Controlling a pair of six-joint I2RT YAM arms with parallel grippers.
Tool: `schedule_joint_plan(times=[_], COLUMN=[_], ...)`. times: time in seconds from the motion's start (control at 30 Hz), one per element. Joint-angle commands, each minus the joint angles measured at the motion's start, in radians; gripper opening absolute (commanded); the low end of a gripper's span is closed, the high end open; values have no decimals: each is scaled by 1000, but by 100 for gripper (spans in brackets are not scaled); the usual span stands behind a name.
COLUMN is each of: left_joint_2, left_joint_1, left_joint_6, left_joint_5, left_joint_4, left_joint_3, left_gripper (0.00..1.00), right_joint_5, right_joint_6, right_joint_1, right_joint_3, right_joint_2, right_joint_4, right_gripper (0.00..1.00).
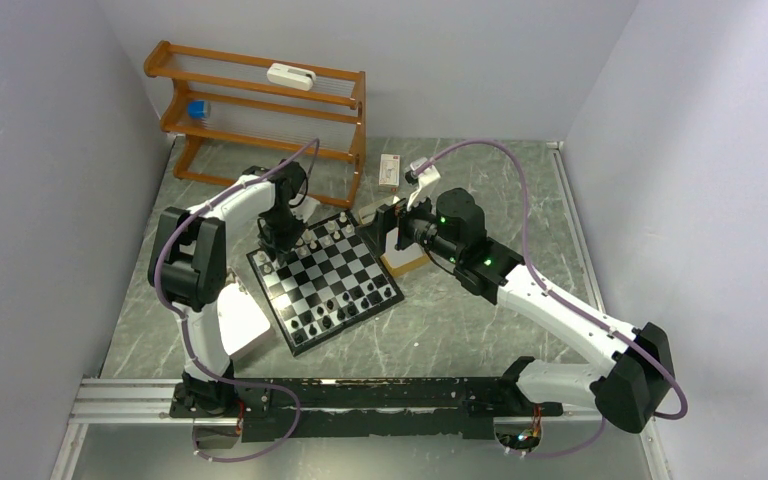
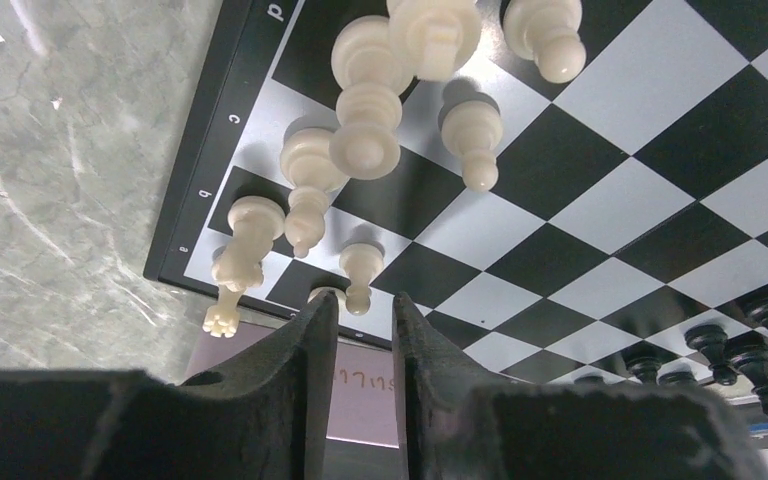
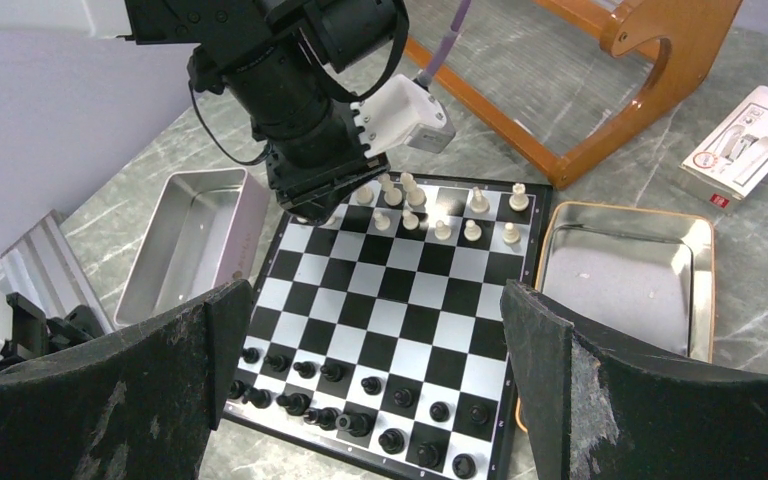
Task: Set up the chess pieces on the board
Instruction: Place the chess piece on the chessboard.
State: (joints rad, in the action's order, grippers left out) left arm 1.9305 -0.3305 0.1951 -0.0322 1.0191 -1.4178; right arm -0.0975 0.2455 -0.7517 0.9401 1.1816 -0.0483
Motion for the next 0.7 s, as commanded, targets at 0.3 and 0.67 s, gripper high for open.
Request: schedule_joint_plan(times=[0.3,0.67], left_joint_2=[-72,-373], left_joint_1=[-10,16], left_joint_6=[6,-157], left_joint_5=[22,-73], left_joint_4=[-22,-205], left_joint_3=[-26,117], left_gripper=[36,38], right_joint_5=[5,-16], right_joint_6=[-11,-15], right_joint_1=[4,4], right_joint_3=[-18,-3], right_joint_2=[-7,-2], right_joint_4=[-32,-16], right_gripper=[100,100])
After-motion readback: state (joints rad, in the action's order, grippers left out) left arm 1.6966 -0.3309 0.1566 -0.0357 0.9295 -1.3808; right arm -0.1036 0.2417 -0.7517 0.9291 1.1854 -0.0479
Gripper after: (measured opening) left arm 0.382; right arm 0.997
